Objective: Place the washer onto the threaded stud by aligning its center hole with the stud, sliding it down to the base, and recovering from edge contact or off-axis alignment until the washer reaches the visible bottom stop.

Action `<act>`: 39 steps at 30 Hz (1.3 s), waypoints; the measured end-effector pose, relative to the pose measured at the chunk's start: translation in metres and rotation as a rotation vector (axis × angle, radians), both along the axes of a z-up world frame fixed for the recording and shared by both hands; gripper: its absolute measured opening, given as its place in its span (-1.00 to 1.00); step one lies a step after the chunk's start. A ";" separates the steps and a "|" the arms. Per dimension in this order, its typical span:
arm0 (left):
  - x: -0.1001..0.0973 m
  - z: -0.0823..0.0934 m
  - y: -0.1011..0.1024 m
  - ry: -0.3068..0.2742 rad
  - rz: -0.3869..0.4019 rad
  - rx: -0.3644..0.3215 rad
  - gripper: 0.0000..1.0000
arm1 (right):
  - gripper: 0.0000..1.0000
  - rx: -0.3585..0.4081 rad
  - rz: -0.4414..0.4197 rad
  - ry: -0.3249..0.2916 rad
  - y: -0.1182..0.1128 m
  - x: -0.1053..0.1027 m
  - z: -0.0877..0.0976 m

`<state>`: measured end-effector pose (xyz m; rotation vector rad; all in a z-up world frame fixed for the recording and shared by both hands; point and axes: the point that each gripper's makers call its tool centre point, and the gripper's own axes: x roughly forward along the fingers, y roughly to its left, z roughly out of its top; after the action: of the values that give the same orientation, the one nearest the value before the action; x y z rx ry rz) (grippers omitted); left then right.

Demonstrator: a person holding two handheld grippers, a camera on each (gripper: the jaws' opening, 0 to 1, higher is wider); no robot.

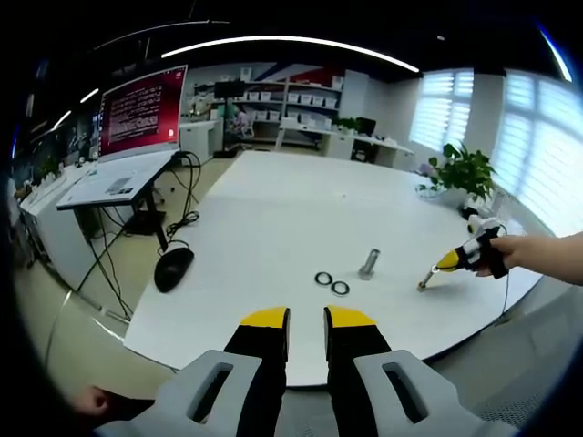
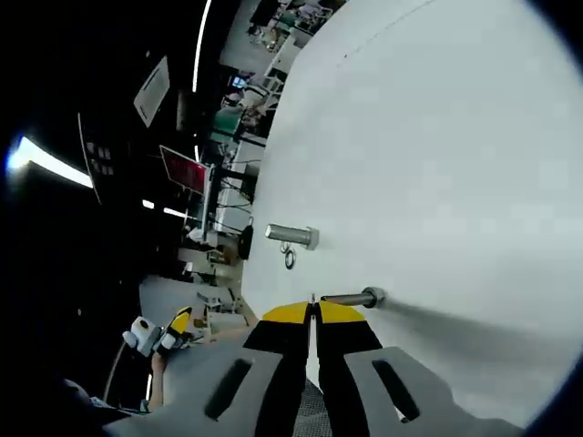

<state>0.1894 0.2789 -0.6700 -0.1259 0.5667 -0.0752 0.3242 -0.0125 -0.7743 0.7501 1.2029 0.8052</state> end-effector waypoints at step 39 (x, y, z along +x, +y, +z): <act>0.000 0.001 0.000 -0.005 0.002 -0.002 -0.75 | -0.94 0.007 -0.066 0.025 -0.011 0.003 -0.006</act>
<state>0.1892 0.2791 -0.6689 -0.1278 0.5620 -0.0742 0.3274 -0.0234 -0.7802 0.8038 1.1920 0.7482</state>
